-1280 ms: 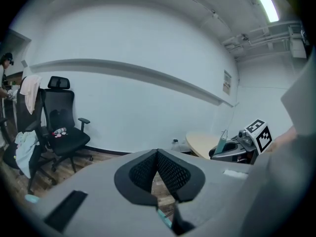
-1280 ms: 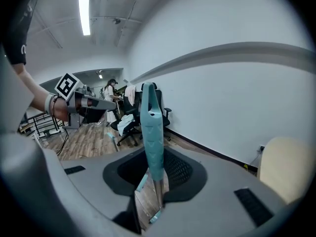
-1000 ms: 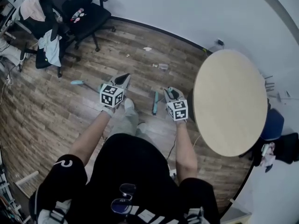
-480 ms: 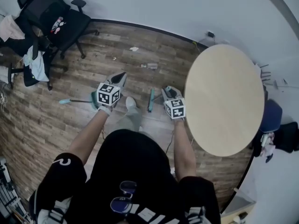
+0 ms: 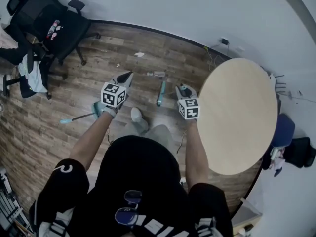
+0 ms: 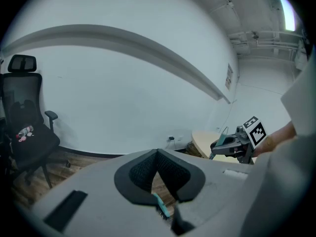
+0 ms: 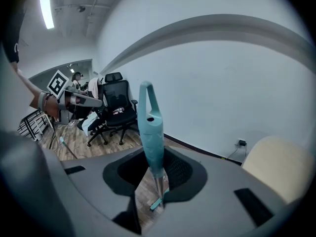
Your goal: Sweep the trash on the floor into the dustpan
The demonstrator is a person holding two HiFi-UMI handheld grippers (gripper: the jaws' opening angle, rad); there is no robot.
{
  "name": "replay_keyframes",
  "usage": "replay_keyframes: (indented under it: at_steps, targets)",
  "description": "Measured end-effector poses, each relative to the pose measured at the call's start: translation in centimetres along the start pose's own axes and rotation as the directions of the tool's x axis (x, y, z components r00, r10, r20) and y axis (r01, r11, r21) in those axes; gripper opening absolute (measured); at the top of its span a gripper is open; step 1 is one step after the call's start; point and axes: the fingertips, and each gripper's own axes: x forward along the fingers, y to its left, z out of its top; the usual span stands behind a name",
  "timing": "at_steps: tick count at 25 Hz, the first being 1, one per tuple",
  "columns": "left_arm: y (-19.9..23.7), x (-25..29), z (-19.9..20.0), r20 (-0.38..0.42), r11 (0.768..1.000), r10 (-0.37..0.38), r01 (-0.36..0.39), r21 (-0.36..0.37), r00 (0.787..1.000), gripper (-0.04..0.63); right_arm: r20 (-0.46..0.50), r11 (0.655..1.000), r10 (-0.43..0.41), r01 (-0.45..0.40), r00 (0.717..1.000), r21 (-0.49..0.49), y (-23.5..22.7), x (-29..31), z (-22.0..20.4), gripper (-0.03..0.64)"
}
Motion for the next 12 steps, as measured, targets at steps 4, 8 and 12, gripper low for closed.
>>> replay_keyframes:
  at_steps: [4,8,12]
  targets:
    - [2.5,2.2,0.8,-0.007,0.999,0.021,-0.021,-0.032,1.000,-0.003,-0.007,1.000,-0.010,0.010,1.000,-0.028,-3.1,3.4,2.0,0.085]
    - [4.4,4.7,1.1,-0.030,0.998,0.050,-0.051,-0.047,0.998,-0.003,-0.013,0.999,-0.007,0.006,1.000,-0.045,-6.2,6.2,3.3,0.085]
    - [5.8,7.3,1.3,-0.048,0.994,0.084,-0.087,-0.068,0.995,-0.003,-0.026,0.999,-0.002,0.000,1.000,-0.051,-9.2,8.4,3.6,0.086]
